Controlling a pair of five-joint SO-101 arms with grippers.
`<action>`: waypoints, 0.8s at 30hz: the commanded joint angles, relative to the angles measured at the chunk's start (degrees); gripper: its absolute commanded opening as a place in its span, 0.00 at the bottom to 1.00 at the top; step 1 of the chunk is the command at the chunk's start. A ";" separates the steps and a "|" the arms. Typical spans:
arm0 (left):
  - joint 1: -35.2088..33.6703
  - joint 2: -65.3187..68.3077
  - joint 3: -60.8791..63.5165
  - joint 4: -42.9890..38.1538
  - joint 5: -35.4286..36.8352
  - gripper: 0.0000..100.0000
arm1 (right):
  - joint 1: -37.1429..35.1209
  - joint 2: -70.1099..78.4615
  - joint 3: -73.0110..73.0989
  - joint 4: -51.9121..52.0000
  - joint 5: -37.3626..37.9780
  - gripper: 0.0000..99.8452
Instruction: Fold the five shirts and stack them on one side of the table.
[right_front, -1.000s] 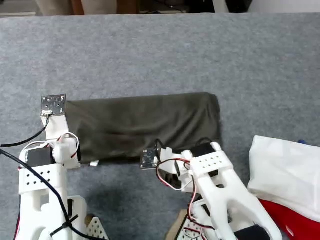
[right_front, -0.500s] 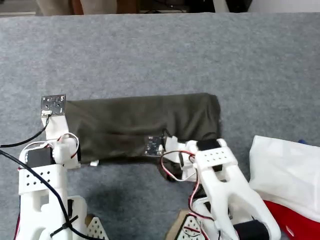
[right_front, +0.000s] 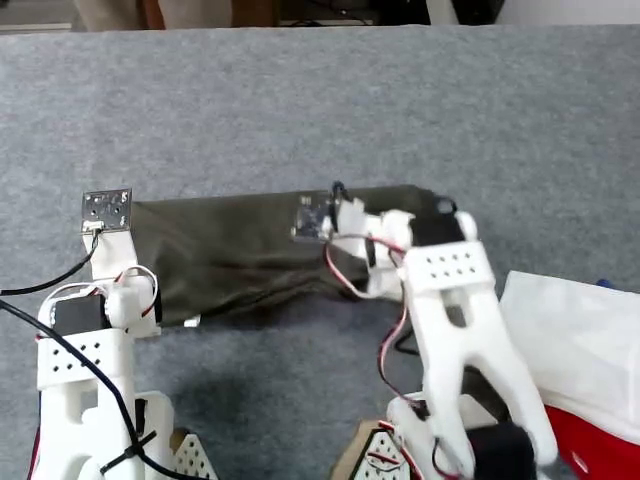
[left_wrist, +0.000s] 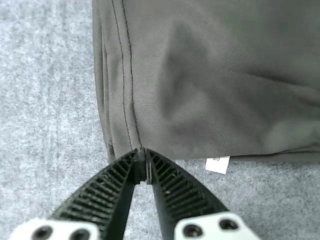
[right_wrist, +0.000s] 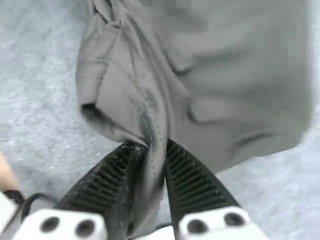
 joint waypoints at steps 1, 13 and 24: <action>0.00 -0.84 -0.44 -0.97 0.62 0.02 | -3.03 7.52 -8.48 0.18 3.34 0.00; 0.00 -0.84 -0.44 -0.88 0.62 0.02 | -4.44 32.66 -34.59 0.18 7.21 0.06; -0.09 -0.84 -0.26 -0.44 0.53 0.02 | -3.21 32.92 -45.67 4.84 1.58 0.34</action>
